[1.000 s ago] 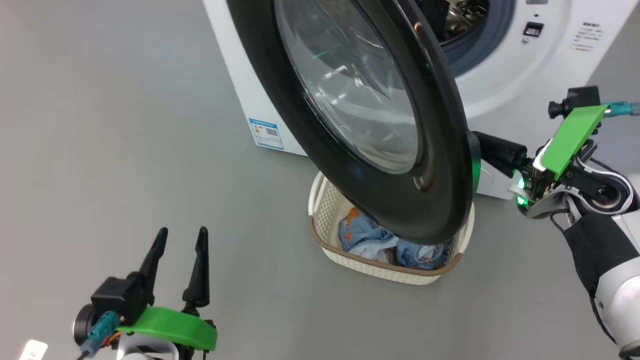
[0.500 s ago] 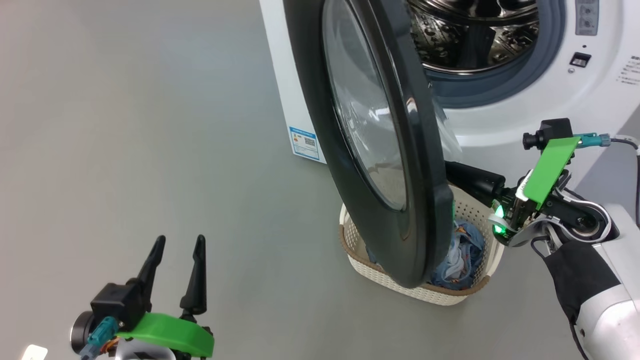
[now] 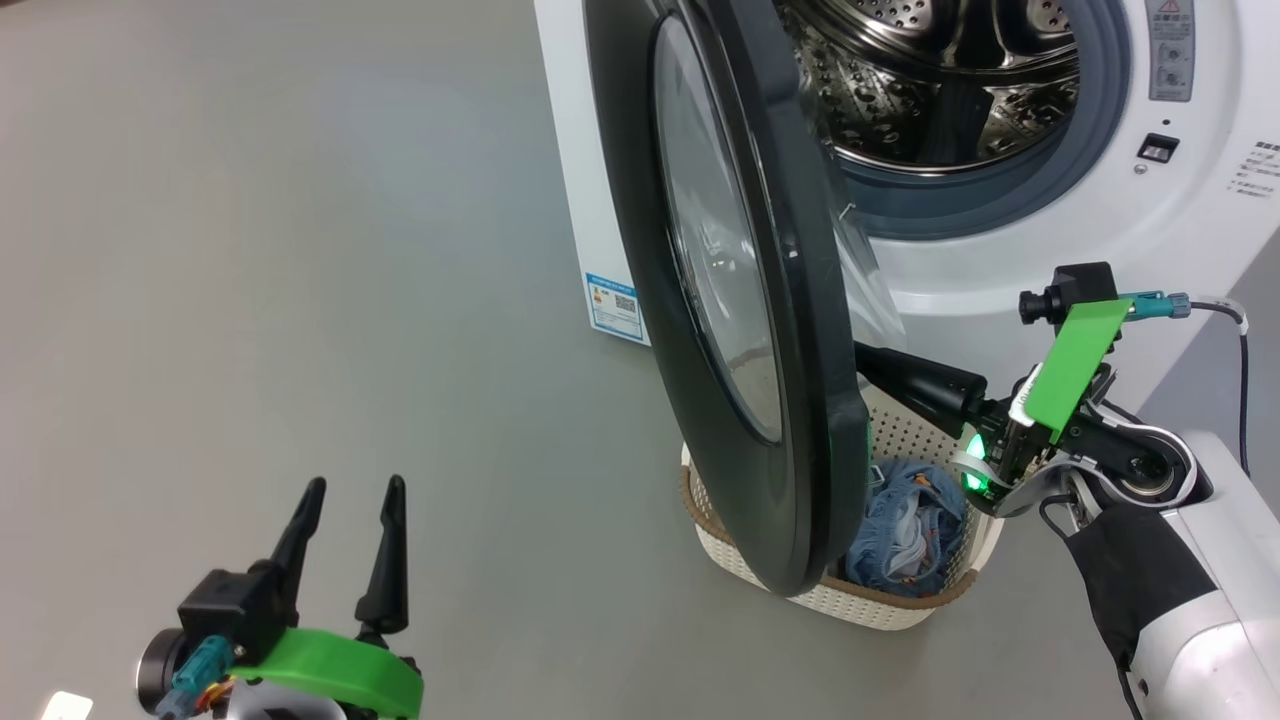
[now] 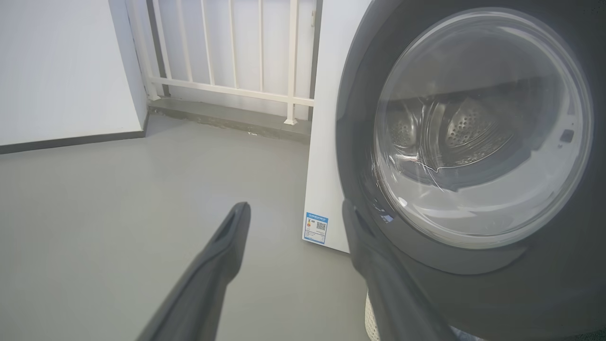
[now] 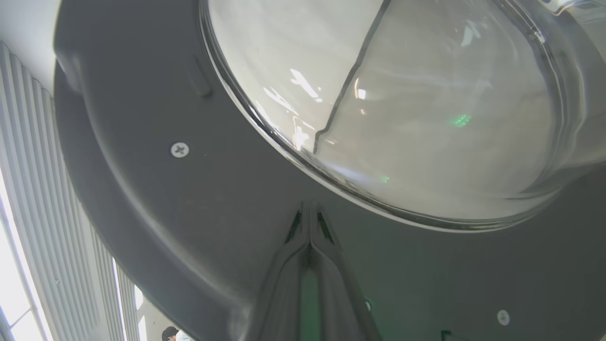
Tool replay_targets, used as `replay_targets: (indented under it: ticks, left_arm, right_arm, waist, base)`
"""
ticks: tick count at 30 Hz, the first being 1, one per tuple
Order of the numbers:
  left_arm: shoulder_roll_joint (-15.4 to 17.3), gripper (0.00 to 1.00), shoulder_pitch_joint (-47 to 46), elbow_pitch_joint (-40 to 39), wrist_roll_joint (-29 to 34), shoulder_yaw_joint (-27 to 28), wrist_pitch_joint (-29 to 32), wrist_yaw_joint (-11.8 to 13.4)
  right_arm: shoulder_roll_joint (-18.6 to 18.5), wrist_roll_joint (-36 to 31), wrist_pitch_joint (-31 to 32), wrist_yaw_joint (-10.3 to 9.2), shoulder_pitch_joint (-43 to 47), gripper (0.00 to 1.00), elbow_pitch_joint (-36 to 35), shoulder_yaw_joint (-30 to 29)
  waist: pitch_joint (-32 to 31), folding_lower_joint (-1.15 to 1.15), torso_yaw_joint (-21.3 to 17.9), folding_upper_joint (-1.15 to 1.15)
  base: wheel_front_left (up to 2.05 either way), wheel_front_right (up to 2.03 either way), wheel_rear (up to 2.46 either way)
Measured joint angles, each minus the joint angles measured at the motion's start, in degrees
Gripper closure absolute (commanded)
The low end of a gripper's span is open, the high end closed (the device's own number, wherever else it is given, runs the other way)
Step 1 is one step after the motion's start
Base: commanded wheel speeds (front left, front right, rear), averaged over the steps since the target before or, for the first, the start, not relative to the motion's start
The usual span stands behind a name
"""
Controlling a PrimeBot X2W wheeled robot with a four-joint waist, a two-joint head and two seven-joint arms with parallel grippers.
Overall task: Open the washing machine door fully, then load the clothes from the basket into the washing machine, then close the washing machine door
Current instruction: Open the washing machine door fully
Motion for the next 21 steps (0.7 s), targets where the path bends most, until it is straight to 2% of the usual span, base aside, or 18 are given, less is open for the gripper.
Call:
replay_targets:
  ticks: [10, 11, 12, 13, 14, 15, 21]
  left_arm:
    - [0.0, 0.0, 1.18, -0.6, -0.01, 0.01, 0.0, -0.01]
    - [0.01, 0.0, 1.25, -0.6, -0.01, 0.01, 0.0, 0.0]
    - [0.03, 0.0, 1.36, -0.6, -0.01, 0.0, 0.0, 0.0]
    - [0.05, 0.0, 1.49, -0.6, -0.01, 0.01, 0.0, -0.01]
    - [0.1, 0.0, 1.7, -0.6, -0.01, 0.0, 0.0, 0.0]
    - [0.14, 0.0, 1.91, -0.59, -0.02, -0.05, 0.0, -0.01]
    - [0.15, 0.0, 2.2, -0.63, -0.02, 0.07, 0.0, -0.01]
  right_arm:
    - [0.92, -0.37, -0.9, 0.0, 1.37, 1.0, -0.87, -2.18]
    - [0.91, -0.4, -1.4, 0.0, 1.51, 0.9, -1.19, -2.65]
    - [0.9, -0.53, -1.78, 0.0, 1.72, 0.75, -1.55, -3.07]
    - [0.9, -0.88, -2.35, 0.0, 2.08, 0.54, -1.93, -3.46]
    - [0.9, -1.12, -3.09, 0.0, 2.41, 0.13, -2.21, -3.76]
    - [0.85, -1.76, -3.81, 0.0, 2.8, 0.0, -2.65, -3.98]
    - [0.81, -4.55, -9.46, 0.0, 5.49, 0.0, -7.67, -5.92]
  waist:
    - [-1.72, 0.0, -2.7, 0.0]
    - [-1.9, 0.0, -3.09, 0.0]
    - [-2.08, 0.0, -3.52, 0.0]
    - [-2.24, 0.0, -3.97, 0.0]
    - [-2.39, 0.0, -4.45, 0.0]
    - [-2.53, 0.0, -4.98, 0.0]
    - [-3.2, 0.0, -8.42, 0.0]
  base:
    - [0.0, 0.0, 0.0]
    - [0.0, 0.0, 0.0]
    - [0.0, 0.0, 0.0]
    - [0.0, 0.0, 0.0]
    - [0.0, 0.0, 0.0]
    - [0.0, 0.0, 0.0]
    - [0.0, 0.0, 0.0]
